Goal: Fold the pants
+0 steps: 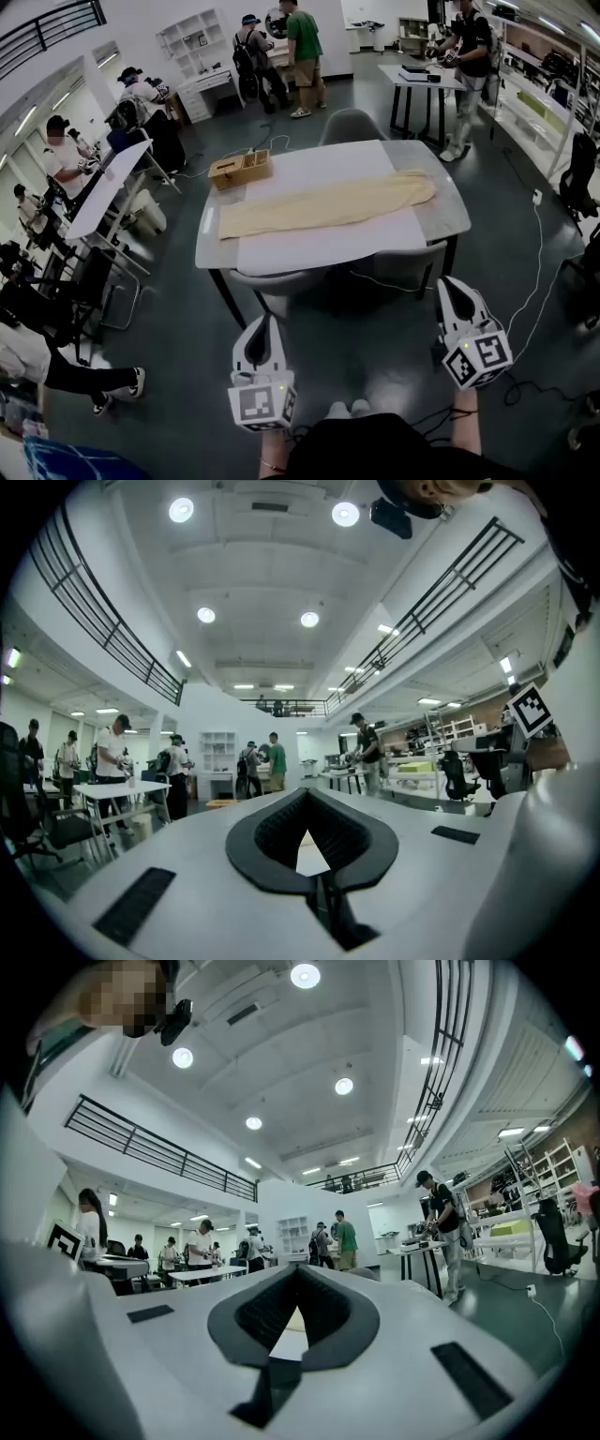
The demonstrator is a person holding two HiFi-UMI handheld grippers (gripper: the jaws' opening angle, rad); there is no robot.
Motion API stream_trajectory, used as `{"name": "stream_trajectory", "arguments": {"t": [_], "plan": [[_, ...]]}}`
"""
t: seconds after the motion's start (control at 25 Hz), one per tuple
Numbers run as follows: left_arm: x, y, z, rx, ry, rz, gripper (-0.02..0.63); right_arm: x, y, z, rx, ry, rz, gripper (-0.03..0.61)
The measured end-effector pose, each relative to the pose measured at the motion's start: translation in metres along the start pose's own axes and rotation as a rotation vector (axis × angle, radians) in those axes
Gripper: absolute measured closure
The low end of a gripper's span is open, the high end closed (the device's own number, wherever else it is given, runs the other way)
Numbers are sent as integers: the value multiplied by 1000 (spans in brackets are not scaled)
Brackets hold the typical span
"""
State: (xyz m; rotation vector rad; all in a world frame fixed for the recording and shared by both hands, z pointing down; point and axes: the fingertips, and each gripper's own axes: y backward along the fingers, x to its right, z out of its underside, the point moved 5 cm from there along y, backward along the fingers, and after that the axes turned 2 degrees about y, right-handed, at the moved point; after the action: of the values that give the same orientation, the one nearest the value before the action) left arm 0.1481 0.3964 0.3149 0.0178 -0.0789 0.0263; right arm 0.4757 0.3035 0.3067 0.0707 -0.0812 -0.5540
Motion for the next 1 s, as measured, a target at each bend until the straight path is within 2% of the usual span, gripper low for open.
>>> {"name": "stream_trajectory", "arguments": {"t": [0.28, 0.56, 1.0], "plan": [[1, -10, 7, -28, 7, -14, 606, 1, -20, 2, 8, -24, -57, 565], [-5, -27, 14, -62, 18, -32, 606, 10, -45, 10, -12, -41, -66, 565], [-43, -105, 30, -62, 20, -18, 606, 22, -120, 26, -30, -68, -46, 563]]}}
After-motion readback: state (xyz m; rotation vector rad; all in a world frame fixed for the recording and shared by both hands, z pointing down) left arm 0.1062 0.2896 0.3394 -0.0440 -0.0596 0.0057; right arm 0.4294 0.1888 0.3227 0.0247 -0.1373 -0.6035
